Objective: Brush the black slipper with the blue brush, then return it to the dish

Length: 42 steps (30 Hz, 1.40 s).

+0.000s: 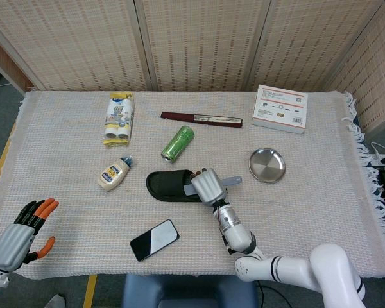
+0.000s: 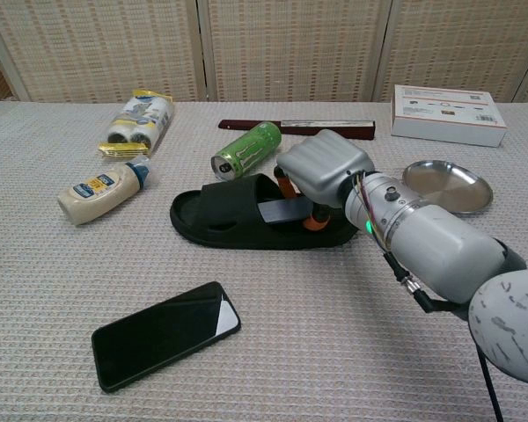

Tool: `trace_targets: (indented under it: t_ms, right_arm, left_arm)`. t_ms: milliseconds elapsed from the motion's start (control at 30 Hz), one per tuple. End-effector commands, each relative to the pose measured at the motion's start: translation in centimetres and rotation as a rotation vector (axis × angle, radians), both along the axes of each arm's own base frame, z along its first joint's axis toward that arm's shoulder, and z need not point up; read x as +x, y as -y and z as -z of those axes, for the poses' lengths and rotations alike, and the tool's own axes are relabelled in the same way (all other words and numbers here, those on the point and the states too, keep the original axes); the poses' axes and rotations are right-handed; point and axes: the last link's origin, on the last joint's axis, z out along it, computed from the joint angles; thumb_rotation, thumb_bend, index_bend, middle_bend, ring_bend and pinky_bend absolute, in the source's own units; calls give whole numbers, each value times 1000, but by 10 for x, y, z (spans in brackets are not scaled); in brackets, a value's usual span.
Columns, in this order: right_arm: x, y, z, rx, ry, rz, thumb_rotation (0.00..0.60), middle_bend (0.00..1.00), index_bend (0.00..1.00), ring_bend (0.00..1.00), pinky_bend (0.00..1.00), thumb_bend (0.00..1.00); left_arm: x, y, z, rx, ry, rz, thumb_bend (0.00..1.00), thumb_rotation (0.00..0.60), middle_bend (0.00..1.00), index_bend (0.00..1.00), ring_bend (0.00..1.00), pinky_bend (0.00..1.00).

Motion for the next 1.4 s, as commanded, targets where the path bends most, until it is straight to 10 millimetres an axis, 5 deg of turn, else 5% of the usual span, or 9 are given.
trace_targets:
  t_ms: [33,533,1133,1400]
  right_arm:
    - [0,0,1,-3,-7,-4,600,621,921,490,818,464]
    - [-26,13,-21,-52,-70,25,600,621,922,490,818,464]
    - [5,-5,4,-1,-19,-19,600,621,922,490,818,464]
    - [-21,10,-18,-66,-78,14,600,621,922,490,818,464]
  left_arm:
    - [0,0,0,-1,0,0,447,600,0,0,0,40]
    - [1,-1,4,-8,-7,1,445,600,0,0,0,41]
    - [0,0,1,-7,-1,3,448,600,0,0,0,41]
    - [2,1,4,-13,-5,7,448,600,0,0,0,41]
